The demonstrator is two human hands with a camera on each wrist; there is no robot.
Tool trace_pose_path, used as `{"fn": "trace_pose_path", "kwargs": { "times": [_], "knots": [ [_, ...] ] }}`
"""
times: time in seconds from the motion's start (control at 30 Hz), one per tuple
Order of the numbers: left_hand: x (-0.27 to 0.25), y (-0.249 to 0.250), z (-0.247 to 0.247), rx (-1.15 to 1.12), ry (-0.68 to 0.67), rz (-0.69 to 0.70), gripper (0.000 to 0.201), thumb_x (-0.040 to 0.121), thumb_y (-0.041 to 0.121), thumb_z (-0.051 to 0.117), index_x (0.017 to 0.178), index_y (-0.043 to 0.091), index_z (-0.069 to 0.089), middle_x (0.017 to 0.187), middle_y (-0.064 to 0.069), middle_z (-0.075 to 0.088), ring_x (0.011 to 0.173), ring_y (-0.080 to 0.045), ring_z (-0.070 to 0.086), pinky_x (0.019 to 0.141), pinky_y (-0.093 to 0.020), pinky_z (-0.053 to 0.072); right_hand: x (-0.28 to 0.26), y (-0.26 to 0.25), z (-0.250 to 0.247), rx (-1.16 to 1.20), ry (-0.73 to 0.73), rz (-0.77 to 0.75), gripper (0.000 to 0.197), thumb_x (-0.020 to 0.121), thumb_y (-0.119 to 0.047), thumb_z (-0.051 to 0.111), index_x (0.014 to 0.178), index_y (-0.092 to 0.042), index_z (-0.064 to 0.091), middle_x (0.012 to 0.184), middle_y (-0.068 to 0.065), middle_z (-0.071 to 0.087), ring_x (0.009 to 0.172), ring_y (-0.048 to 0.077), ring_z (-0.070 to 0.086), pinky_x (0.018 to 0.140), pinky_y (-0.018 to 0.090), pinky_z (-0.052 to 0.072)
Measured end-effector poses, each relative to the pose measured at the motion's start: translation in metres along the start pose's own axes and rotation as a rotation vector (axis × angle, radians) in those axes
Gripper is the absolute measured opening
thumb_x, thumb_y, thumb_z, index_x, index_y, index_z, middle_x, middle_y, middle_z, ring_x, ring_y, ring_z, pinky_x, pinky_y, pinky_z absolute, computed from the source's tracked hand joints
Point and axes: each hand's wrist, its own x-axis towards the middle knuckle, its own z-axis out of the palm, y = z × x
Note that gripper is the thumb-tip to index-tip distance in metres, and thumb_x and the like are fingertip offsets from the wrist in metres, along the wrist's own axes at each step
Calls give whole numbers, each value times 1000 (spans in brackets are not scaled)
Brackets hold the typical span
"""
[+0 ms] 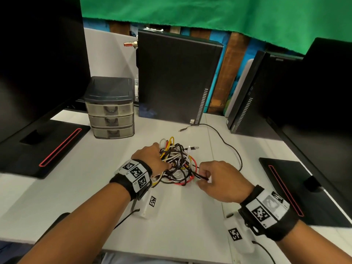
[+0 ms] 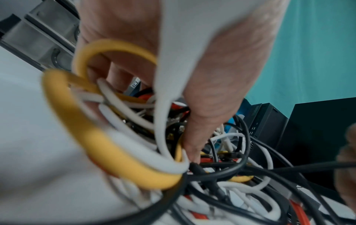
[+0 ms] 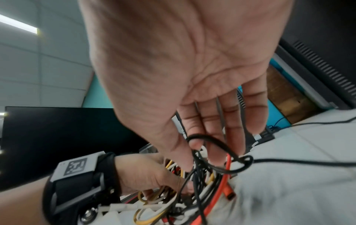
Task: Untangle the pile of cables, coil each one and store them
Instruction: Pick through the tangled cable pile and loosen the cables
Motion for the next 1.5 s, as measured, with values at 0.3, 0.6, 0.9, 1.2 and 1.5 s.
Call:
{"fn": "trace_pose_path", "kwargs": {
  "times": [0.3, 0.6, 0.9, 1.2, 1.5],
  "knots": [
    [4, 3, -1, 74, 11, -18, 51, 80, 55, 69, 113, 22, 48, 95, 3, 56, 88, -22, 55, 72, -32, 43, -22, 9, -29, 121, -113, 42, 21, 85, -46, 74, 80, -28, 65, 52, -10, 48, 48, -1, 49, 56, 18, 38],
    [17, -6, -5, 90, 132, -110, 55, 81, 52, 66, 121, 18, 51, 113, -5, 65, 103, -28, 63, 78, -32, 46, -55, 31, -74, 157, -183, 139, 48, 76, -71, 66, 88, -25, 72, 59, -2, 61, 53, 5, 57, 58, 28, 53],
    [11, -19, -14, 73, 121, -164, 66, 79, 72, 61, 114, 17, 55, 103, -5, 64, 93, -27, 61, 79, -32, 50, -60, 69, -64, -192, -325, 461, 79, 82, -87, 28, 138, -35, 49, 117, -16, 61, 79, 4, 67, 86, 24, 53],
    [-5, -29, -29, -12, -27, -74, 59, 75, 77, 63, 104, 26, 53, 107, 5, 62, 99, -18, 59, 89, -33, 50, 52, 45, -10, 106, -39, 289, 26, 101, -33, 51, 104, -21, 74, 109, -3, 70, 102, 21, 65, 91, 34, 52],
    [-3, -29, -20, -47, 31, -95, 44, 78, 64, 70, 77, 28, 44, 98, 2, 63, 95, -21, 62, 82, -32, 50, 110, 22, 18, -152, -120, 318, 20, 91, -31, 63, 86, -16, 51, 99, 5, 67, 77, 22, 58, 68, 28, 47]
  ]
}}
